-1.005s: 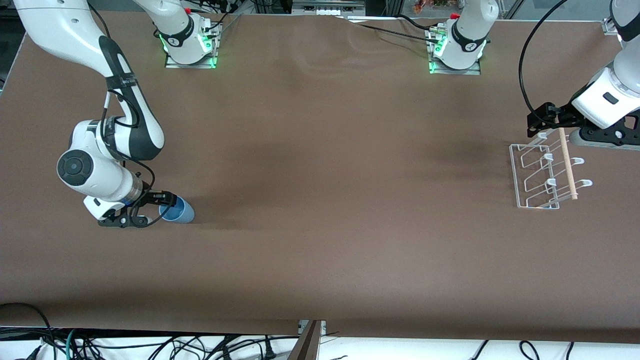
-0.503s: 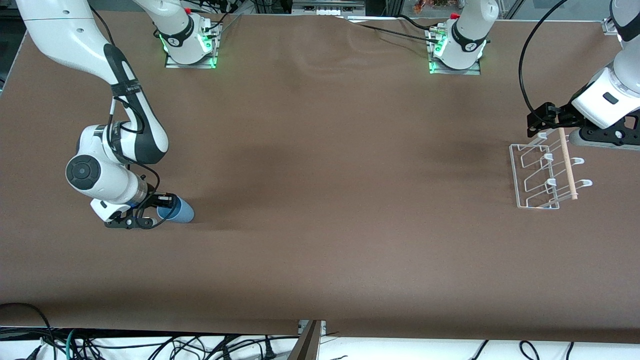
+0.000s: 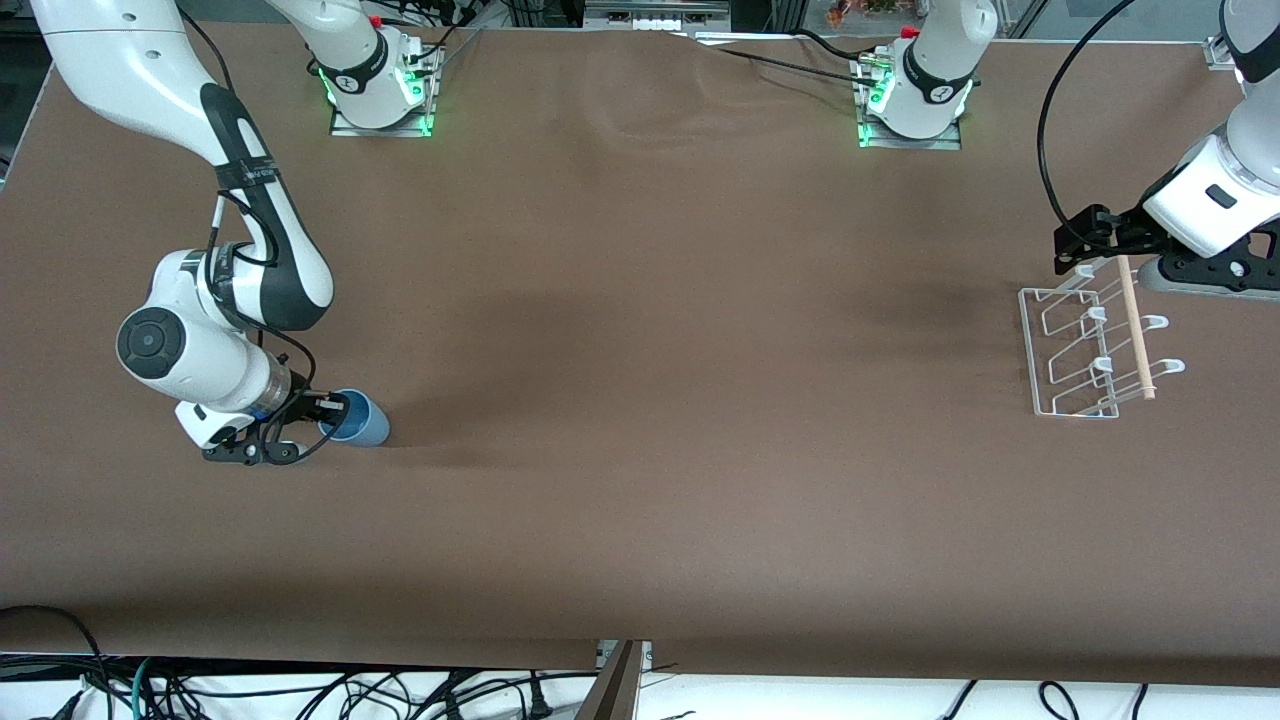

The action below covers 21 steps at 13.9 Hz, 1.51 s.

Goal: Transfer cup to left arm and place on rack
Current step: 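Lift the cup with the right gripper while the left gripper approaches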

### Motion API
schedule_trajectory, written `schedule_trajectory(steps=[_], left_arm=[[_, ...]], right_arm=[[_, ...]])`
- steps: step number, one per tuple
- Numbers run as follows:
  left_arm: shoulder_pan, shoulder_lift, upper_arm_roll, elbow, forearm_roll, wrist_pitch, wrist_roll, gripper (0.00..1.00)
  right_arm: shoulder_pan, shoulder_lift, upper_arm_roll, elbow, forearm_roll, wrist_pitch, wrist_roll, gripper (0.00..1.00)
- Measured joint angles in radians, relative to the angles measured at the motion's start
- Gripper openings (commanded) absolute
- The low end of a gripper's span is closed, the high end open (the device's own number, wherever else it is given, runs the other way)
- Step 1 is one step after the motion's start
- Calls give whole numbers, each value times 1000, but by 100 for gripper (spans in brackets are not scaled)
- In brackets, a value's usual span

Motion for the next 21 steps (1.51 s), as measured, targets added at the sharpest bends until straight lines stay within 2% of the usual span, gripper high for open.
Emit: schedule_trajectory(steps=[5,7,9,12,17,21], left_arm=[[-4,1,-1,0,0,-12,0,100],[-17,5,-6,0,0,-28,0,100],[-30,15,-16,0,-16,-40,4,100],[-40,41,-21,0,-78,-41,109,100],[-40,80,-19,14,-268,-26,359,100],[-40,128,-17,17,-396,82,637,100]], right_arm=[[7,-2,125,72,286,-34,2,0],[15,-3,194,114,342,-41,24,0],[47,3,239,168,375,-42,135,0],[143,38,249,270,387,-42,334,0],[277,163,270,486,404,-37,573,0],[288,189,289,525,576,-32,589,0]])
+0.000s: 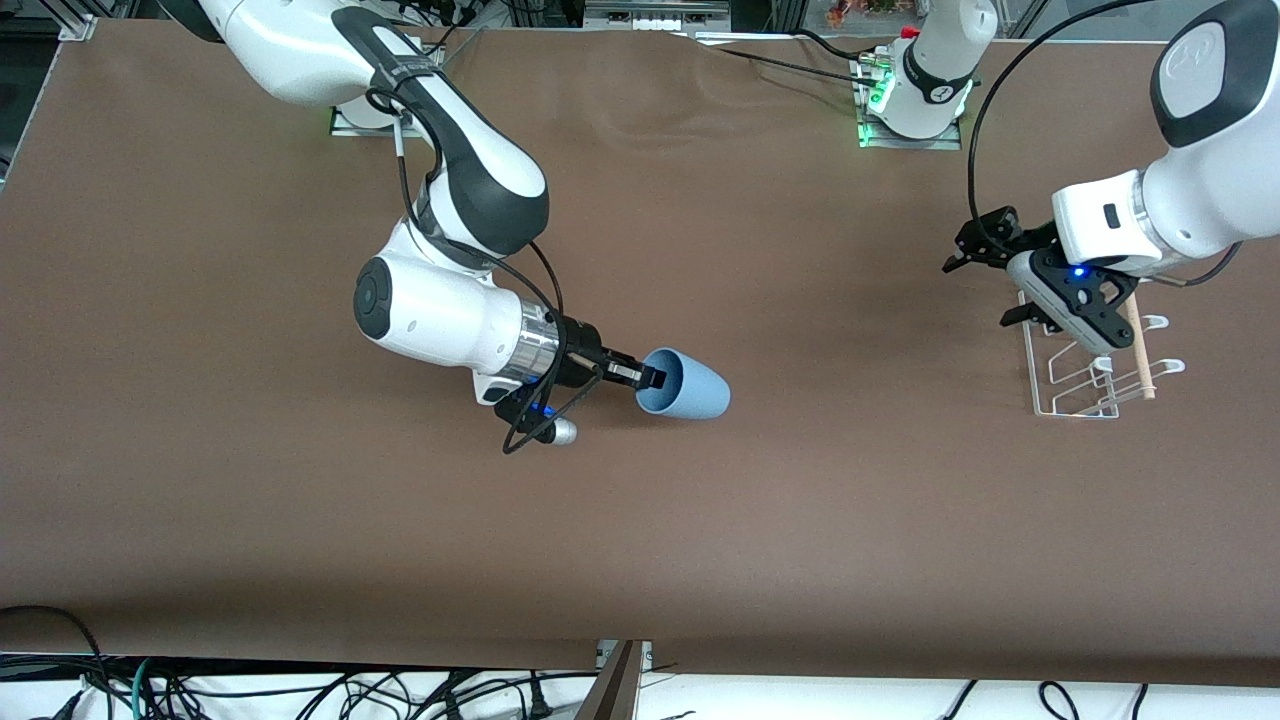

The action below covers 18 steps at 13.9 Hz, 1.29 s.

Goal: Transfer cup to left arm and place on rack
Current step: 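Lift the cup with the right gripper while the left gripper approaches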

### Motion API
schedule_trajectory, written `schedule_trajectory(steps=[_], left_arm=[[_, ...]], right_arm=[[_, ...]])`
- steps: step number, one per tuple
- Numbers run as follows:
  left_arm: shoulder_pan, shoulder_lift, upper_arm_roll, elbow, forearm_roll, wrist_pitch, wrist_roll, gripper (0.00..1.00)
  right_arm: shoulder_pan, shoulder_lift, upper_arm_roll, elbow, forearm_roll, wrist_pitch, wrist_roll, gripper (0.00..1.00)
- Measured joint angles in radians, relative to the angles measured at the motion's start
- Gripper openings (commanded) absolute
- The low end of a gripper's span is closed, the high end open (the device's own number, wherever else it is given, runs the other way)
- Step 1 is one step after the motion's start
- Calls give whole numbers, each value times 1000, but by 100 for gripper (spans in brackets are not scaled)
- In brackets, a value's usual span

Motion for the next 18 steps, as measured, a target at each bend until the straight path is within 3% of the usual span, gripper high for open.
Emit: schedule_trajectory(steps=[6,11,18], left_arm=[[-22,70,-7,5,-162,161,331,100],[-95,111,-10,6,-308,219,566,100],[-179,127,-12,9,-327,350,621,100]], right_arm=[[14,0,66,9,56,0,18,0],[14,0,83,41,115,1,49,0],[14,0,84,45,137,1,52,0]])
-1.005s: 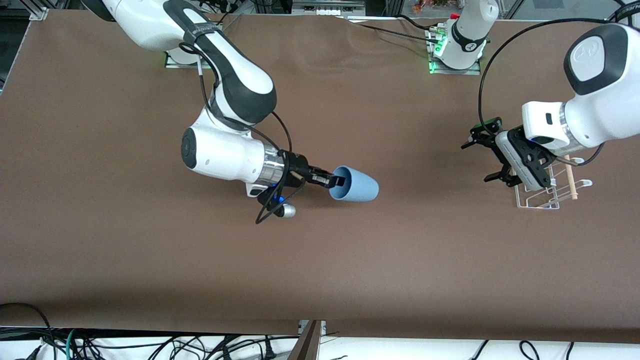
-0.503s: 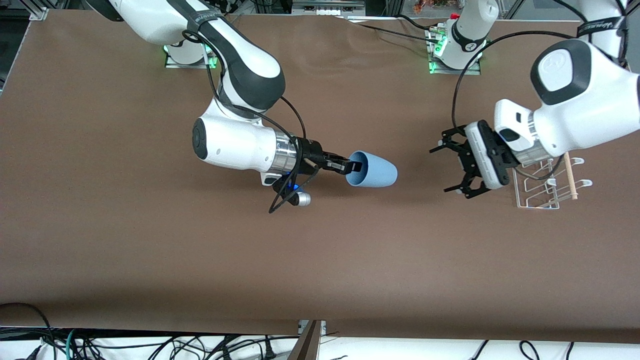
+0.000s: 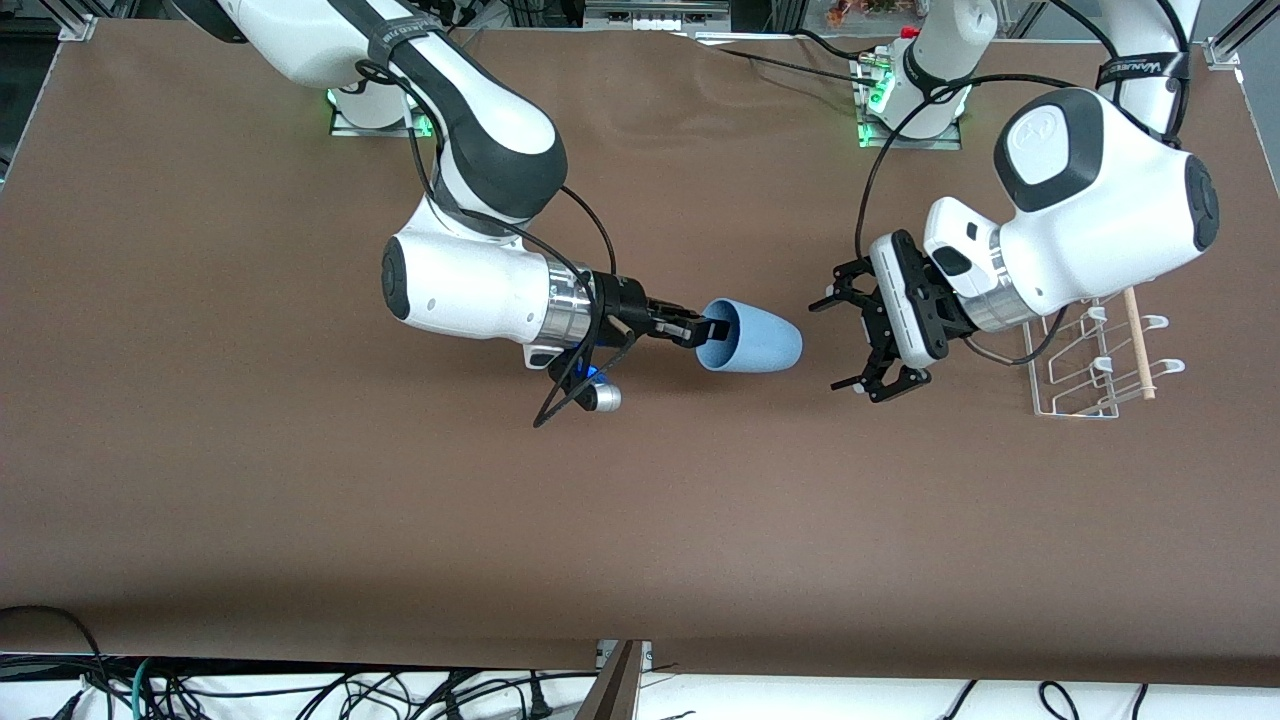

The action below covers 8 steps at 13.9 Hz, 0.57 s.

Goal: Transfer cup to left arm and place on rack
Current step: 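Lift the cup with the right gripper while the left gripper approaches, then close the left gripper on the cup's base beside the right gripper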

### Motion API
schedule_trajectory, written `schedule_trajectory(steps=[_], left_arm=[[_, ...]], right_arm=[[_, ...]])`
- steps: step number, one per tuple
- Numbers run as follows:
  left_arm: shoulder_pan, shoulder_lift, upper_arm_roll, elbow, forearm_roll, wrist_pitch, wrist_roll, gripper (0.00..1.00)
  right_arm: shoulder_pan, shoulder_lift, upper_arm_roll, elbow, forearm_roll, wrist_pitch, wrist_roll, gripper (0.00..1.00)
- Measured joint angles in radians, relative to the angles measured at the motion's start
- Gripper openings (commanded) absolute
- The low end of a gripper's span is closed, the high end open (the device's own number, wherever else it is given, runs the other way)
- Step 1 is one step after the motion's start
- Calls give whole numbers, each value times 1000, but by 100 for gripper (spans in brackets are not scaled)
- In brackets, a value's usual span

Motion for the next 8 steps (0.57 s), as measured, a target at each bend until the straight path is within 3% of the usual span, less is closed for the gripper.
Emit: schedule_trajectory(steps=[8], left_arm=[[-90,42,-1,0,-77,87,14,100]], right_arm=[[-1,1,1,0,1,0,1,0]])
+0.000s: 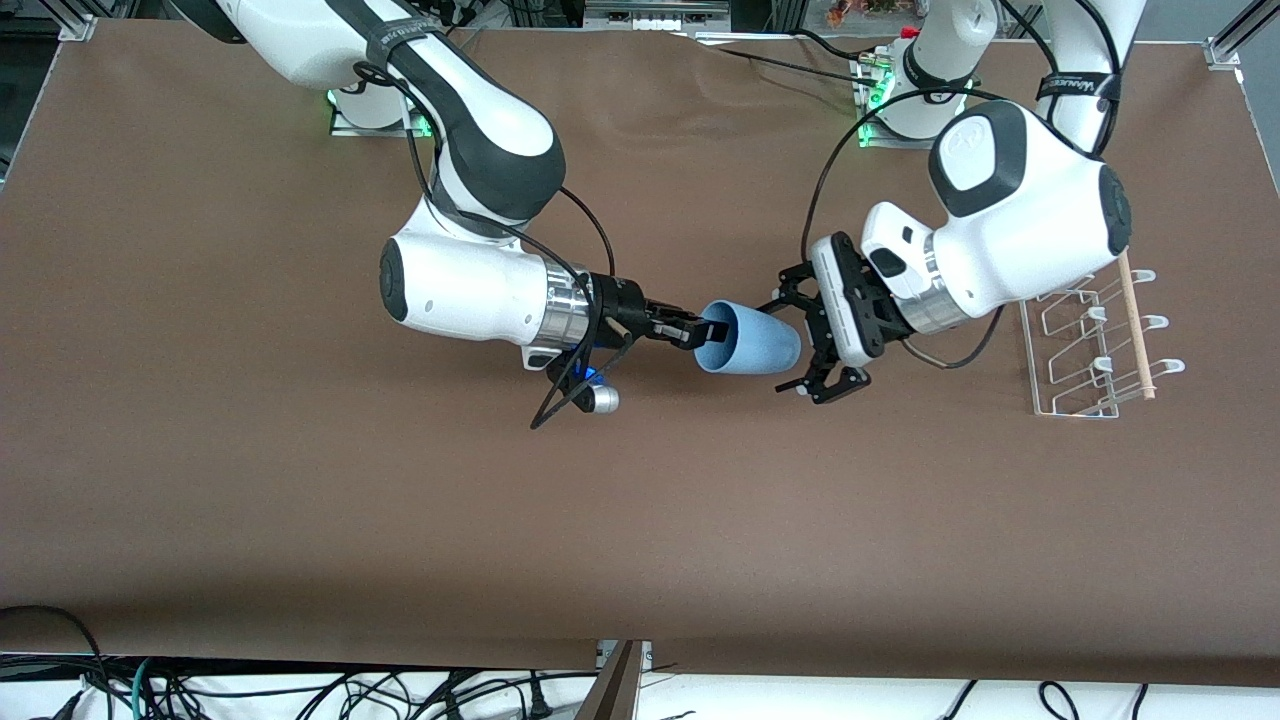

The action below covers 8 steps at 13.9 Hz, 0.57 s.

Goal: Transfer cup to left arm and place on rack
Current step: 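Close the left gripper on the cup's base beside the right gripper, then open the right gripper and withdraw while the left gripper carries the cup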

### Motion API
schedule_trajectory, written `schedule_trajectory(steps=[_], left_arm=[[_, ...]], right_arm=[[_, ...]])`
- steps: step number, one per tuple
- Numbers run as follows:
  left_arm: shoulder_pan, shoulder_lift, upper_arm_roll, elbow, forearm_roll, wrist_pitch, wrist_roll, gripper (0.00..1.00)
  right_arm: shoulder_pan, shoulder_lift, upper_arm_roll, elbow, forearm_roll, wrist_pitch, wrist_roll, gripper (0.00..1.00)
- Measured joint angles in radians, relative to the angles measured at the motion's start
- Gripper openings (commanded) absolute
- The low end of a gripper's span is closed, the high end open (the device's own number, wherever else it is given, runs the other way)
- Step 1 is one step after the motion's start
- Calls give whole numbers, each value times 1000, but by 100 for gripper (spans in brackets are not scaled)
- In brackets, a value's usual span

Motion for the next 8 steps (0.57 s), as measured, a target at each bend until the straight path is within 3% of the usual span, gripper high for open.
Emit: schedule_trajectory(steps=[1,2,3,4,5,6,7,8], left_arm=[[-7,0,0,0,0,3,0,98],[-10,0,0,1,0,4,0,79],[-10,0,0,1,0,4,2,43],[-10,0,1,2,0,4,6,20],[-10,0,2,2,0,4,12,6],[-10,0,2,2,0,3,23,0],[-10,0,2,2,0,3,24,0],[-10,0,2,2,0,3,24,0]], right_arm=[[0,0,0,0,0,0,0,0],[0,0,1,0,0,0,0,0],[0,0,1,0,0,0,0,0],[0,0,1,0,0,0,0,0],[0,0,1,0,0,0,0,0],[-1,0,0,0,1,1,4,8],[-1,0,0,0,2,1,5,78],[-1,0,0,1,2,1,5,100]])
